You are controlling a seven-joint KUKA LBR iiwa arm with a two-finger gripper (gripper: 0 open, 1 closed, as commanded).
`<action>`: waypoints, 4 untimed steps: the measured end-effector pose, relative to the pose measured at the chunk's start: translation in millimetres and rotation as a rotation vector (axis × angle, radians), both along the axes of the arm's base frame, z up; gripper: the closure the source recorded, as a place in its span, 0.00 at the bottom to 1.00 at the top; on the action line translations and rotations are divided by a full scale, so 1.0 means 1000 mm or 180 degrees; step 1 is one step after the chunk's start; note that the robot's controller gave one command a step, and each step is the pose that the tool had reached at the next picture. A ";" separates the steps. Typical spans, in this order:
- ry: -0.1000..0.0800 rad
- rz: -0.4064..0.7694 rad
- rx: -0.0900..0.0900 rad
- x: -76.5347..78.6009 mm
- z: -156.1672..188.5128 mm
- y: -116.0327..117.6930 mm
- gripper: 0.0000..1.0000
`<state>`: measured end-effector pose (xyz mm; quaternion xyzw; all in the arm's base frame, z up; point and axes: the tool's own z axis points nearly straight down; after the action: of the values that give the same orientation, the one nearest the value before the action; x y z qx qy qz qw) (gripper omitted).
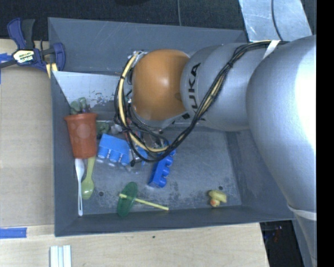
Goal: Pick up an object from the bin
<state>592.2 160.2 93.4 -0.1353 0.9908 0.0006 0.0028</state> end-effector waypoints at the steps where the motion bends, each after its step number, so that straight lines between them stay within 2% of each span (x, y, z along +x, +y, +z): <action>1: -0.0005 0.0138 0.0003 -0.002 -0.010 0.000 0.00; 2: -0.0028 0.0326 0.0012 0.009 -0.017 0.000 1.00; 3: -0.0028 0.0327 0.0013 0.009 -0.017 0.000 1.00; 4: -0.0020 0.0555 0.0010 0.018 -0.008 -0.006 1.00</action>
Offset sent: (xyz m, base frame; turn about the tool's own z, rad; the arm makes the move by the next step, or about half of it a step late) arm 0.0080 -0.0003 -0.0188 -0.1050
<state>609.9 154.1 85.7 -0.2212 0.9752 0.0020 0.0060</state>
